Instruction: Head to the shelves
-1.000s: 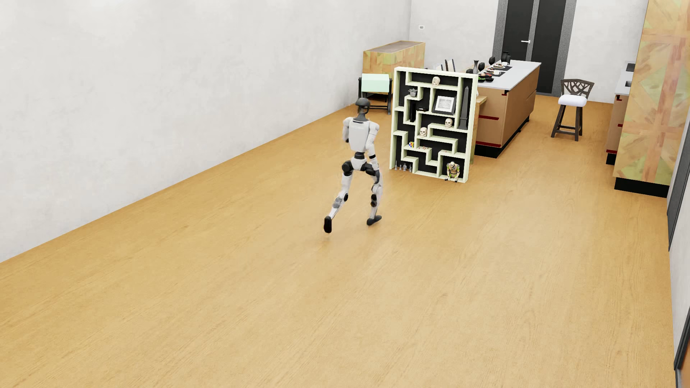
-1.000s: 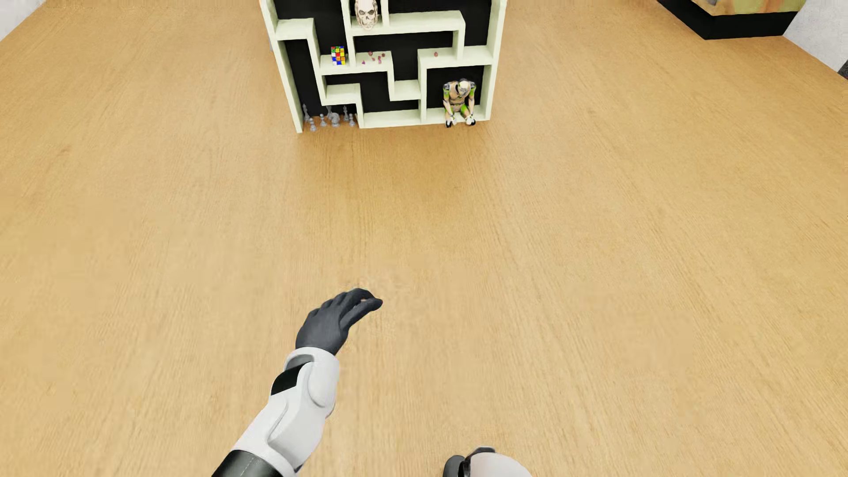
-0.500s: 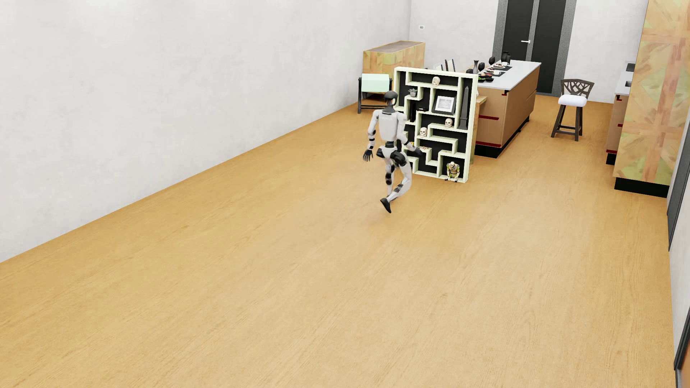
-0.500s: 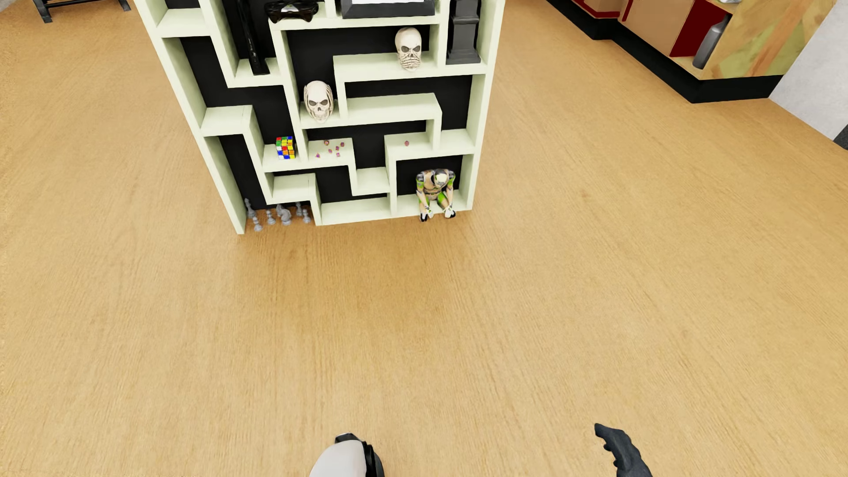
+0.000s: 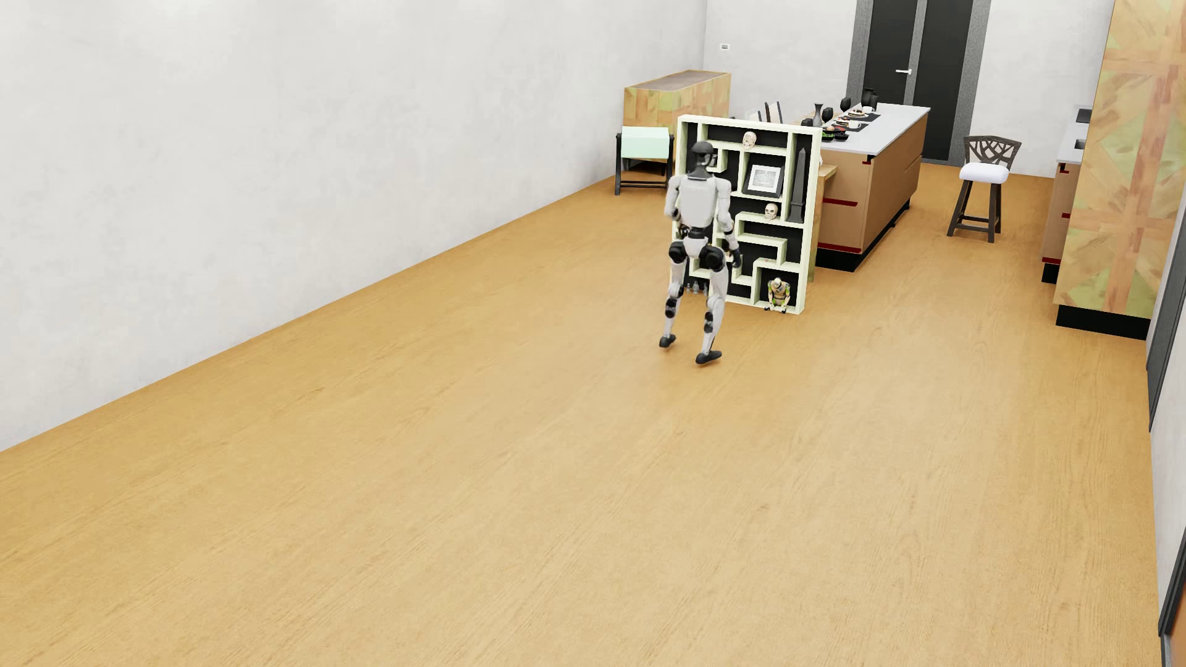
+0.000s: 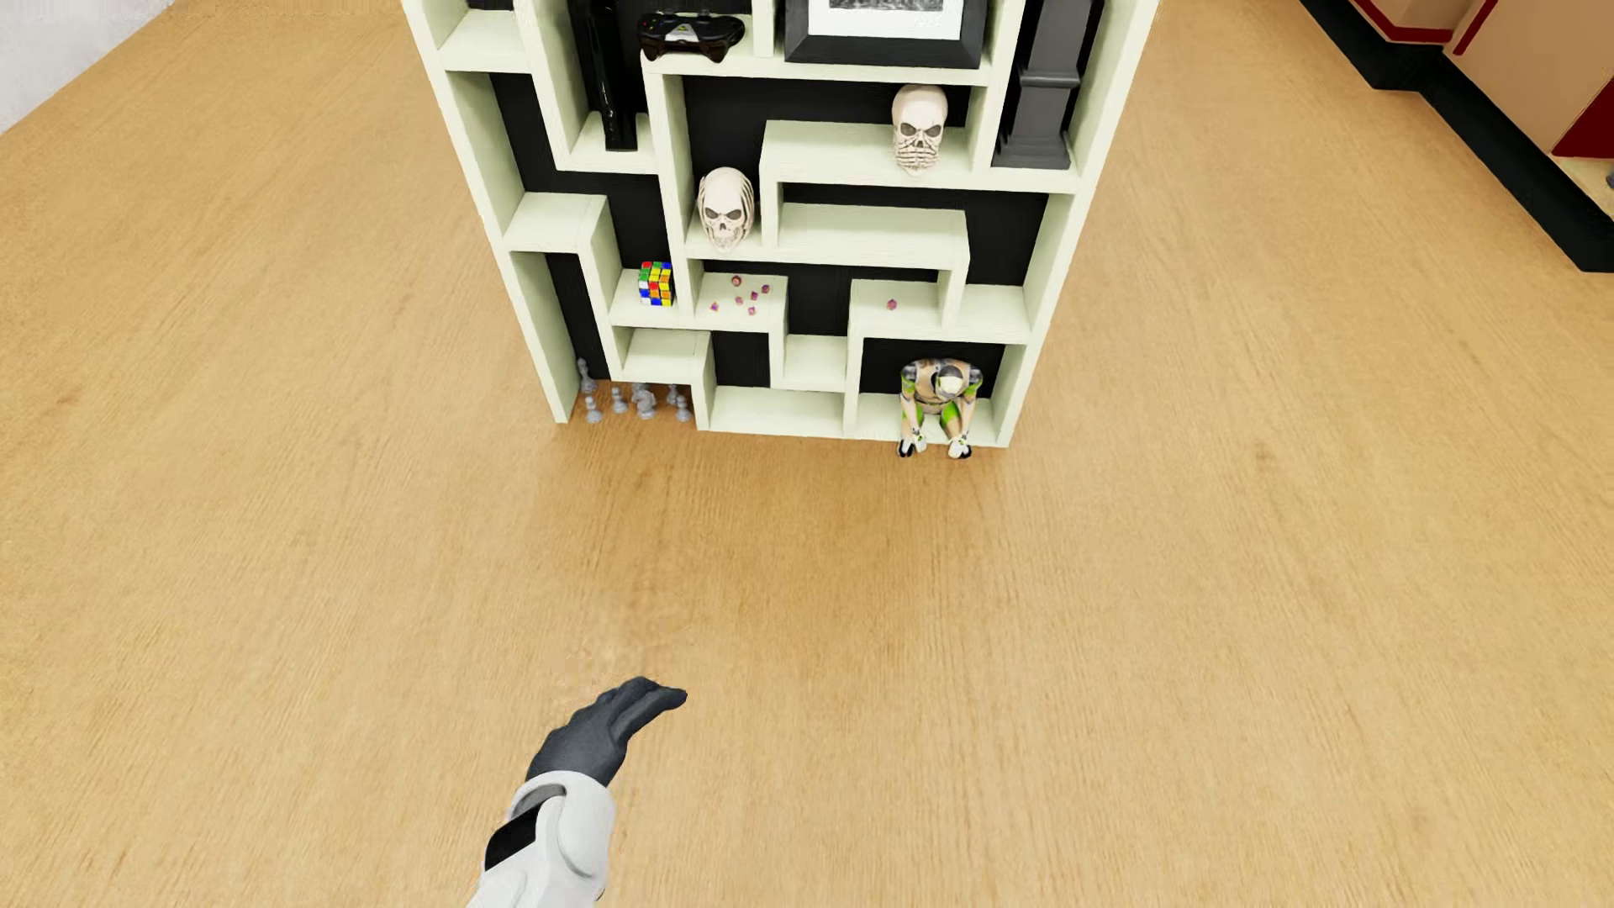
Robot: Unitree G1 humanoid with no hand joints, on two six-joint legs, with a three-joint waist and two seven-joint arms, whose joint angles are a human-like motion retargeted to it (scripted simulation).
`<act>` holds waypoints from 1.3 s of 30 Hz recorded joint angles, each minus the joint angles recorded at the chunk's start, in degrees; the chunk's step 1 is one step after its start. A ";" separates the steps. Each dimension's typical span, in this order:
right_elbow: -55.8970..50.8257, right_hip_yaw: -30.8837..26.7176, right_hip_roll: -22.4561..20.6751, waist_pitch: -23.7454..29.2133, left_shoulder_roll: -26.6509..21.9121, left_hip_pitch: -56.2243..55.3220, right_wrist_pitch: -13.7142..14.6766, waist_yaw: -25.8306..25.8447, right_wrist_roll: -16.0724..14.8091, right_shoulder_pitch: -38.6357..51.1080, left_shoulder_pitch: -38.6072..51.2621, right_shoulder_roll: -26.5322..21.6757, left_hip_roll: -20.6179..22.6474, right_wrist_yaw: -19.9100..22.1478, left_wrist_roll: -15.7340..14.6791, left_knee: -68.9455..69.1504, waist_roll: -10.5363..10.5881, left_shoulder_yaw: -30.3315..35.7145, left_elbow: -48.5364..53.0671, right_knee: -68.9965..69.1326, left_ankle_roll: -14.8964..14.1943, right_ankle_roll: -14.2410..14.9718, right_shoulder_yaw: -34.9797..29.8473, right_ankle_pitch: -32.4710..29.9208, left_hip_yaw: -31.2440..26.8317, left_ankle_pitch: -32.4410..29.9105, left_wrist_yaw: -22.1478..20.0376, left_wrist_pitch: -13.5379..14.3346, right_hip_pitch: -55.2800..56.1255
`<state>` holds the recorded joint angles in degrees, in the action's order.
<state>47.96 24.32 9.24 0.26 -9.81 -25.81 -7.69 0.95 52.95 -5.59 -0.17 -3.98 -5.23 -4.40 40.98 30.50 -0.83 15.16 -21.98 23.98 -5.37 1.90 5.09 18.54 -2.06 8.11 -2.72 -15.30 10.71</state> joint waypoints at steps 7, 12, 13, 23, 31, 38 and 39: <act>-5.63 -10.04 -4.57 -2.21 1.26 13.79 3.70 0.35 -7.48 3.32 -11.56 2.92 -5.78 8.34 -6.71 -10.23 3.49 3.78 -30.18 -6.62 0.38 0.19 6.56 -2.10 13.27 4.02 9.76 -9.52 -1.76; -3.22 -12.06 -3.91 -2.50 0.57 15.42 1.43 -0.25 -8.27 -1.68 -14.30 3.90 -5.42 8.28 -9.31 -10.64 3.80 4.42 -30.17 -5.24 1.04 0.91 9.81 -1.27 15.78 4.95 11.38 -8.77 -1.46; -1.24 -11.74 -3.65 -2.52 0.38 15.51 -0.36 -0.42 -7.48 -2.50 -13.48 3.89 -5.19 7.39 -9.44 -10.57 3.70 3.77 -28.98 -5.25 1.17 1.05 10.29 -1.14 15.62 5.15 8.87 -8.69 -1.75; 0.40 -8.66 -1.14 -2.57 -0.66 14.64 -2.36 0.00 -2.17 -7.21 -2.43 4.75 -2.67 3.83 -9.06 -10.32 1.97 1.93 -13.86 -4.87 1.88 2.15 12.29 -0.09 12.90 6.28 -2.62 -1.37 -2.58; -7.57 -12.80 -1.60 -2.16 -0.43 15.17 2.53 0.01 -4.31 -3.49 -5.97 3.06 -3.54 4.04 -10.09 -8.99 1.16 3.86 -21.22 -4.53 2.66 2.75 6.44 -0.76 17.29 7.66 -0.33 -4.34 -1.00; -6.88 -15.26 -1.60 -1.55 -1.77 13.22 2.48 0.06 -5.99 -5.54 -8.66 2.03 -4.28 5.76 -12.85 -4.52 0.69 7.12 -29.40 -0.88 2.14 3.37 7.32 3.94 18.03 13.59 5.41 -7.59 1.60; -6.14 -15.78 -1.29 -1.23 -1.97 12.87 1.86 0.19 -5.60 -6.21 -8.88 1.84 -4.43 6.05 -13.64 -3.34 0.54 6.49 -29.28 3.07 1.73 2.94 7.66 5.09 18.27 14.87 4.83 -7.98 3.59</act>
